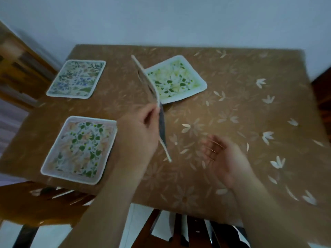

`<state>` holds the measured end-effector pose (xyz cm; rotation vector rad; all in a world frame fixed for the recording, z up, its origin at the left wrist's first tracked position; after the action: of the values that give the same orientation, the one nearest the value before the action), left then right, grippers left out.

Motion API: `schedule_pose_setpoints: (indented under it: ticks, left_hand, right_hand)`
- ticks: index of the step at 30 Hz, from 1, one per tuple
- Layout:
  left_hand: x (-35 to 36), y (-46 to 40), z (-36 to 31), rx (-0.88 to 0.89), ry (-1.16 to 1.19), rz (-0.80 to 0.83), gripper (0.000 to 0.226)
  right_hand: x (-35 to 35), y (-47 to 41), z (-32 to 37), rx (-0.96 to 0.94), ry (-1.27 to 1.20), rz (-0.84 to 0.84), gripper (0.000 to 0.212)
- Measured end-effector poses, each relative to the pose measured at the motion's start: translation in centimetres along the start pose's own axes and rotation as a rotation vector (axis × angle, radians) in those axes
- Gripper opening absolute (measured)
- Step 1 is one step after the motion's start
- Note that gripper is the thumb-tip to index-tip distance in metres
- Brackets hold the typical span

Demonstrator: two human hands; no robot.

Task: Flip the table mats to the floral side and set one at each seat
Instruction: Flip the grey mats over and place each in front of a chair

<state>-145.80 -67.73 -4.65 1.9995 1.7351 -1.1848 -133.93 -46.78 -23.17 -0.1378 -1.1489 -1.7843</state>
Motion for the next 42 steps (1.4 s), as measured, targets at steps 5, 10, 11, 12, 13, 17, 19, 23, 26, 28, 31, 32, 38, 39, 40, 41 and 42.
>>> schedule_pose_setpoints:
  ticks: [5,10,11,12,13,17,19,23,26,28,31,32,38,39,40,41,42]
  left_hand:
    - [10.8,5.9,-6.0,0.233,-0.156,0.408,0.017]
    - [25.2,15.9,1.3,0.094,-0.493,0.999,0.023]
    - [26.6,17.7,2.6,0.068,-0.514,1.053,0.023]
    - [27.6,18.9,3.4,0.044,-0.504,1.065,0.022]
    - [28.3,19.6,3.8,0.028,-0.481,1.051,0.021]
    - [29.3,19.9,3.8,0.028,-0.481,0.986,0.023]
    - [29.0,20.2,3.6,0.038,-0.498,0.954,0.026]
    - [27.2,20.9,1.4,0.143,-0.420,0.818,0.028]
    - [26.2,21.8,1.2,0.221,-0.483,0.787,0.027]
    - [26.1,22.9,1.9,0.250,-0.506,0.853,0.035]
    - [26.3,24.2,3.0,0.240,-0.474,0.986,0.047]
    - [26.4,24.4,3.3,0.216,-0.460,1.024,0.050]
    - [26.2,22.5,4.6,-0.101,-0.299,1.018,0.044]
    - [25.9,21.5,5.1,-0.213,-0.236,0.955,0.038]
    - [25.7,20.6,5.7,-0.328,-0.174,0.883,0.032]
    - [25.4,19.9,6.6,-0.464,-0.100,0.808,0.026]
    - [25.1,19.5,7.6,-0.605,-0.016,0.719,0.023]
  right_hand:
    - [-1.8,4.7,4.8,-0.192,-0.019,-0.096,0.020]
    - [-6.9,8.8,6.0,-0.231,0.014,-0.191,0.018]
    - [-7.8,9.4,5.7,-0.218,0.023,-0.208,0.017]
    - [-8.8,9.9,5.6,-0.208,0.027,-0.225,0.017]
    - [-9.7,10.2,5.5,-0.205,0.028,-0.238,0.018]
    - [-12.2,10.6,5.5,-0.196,-0.014,-0.250,0.019]
    - [-12.7,10.0,5.4,-0.168,-0.023,-0.222,0.019]
    - [-13.1,8.2,5.6,-0.098,-0.026,-0.133,0.021]
    - [-13.5,6.6,6.0,-0.038,-0.025,-0.073,0.022]
    - [-13.8,5.7,6.2,-0.003,-0.020,-0.039,0.022]
    - [-14.1,4.3,6.2,0.039,0.006,0.011,0.021]
    - [-14.2,3.9,6.2,0.052,0.014,0.024,0.020]
    - [-14.1,2.8,5.0,0.130,0.042,0.049,0.020]
    - [-14.0,2.7,4.7,0.142,0.051,0.050,0.019]
    - [-14.0,2.6,4.5,0.151,0.059,0.048,0.018]
    - [-13.9,2.6,4.3,0.156,0.066,0.043,0.018]
    - [-13.8,2.5,4.2,0.160,0.071,0.035,0.018]
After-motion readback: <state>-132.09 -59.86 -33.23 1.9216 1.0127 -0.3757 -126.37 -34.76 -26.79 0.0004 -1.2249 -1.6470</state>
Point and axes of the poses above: each hand's wrist, its own y-axis away from the middle knuckle, its own x-axis out of the palm, z = x × y, the point moved 10 cm from there along -y, towards the middle knuckle, and after that the axes turned 11 degrees about z, right-handed, at the moved point
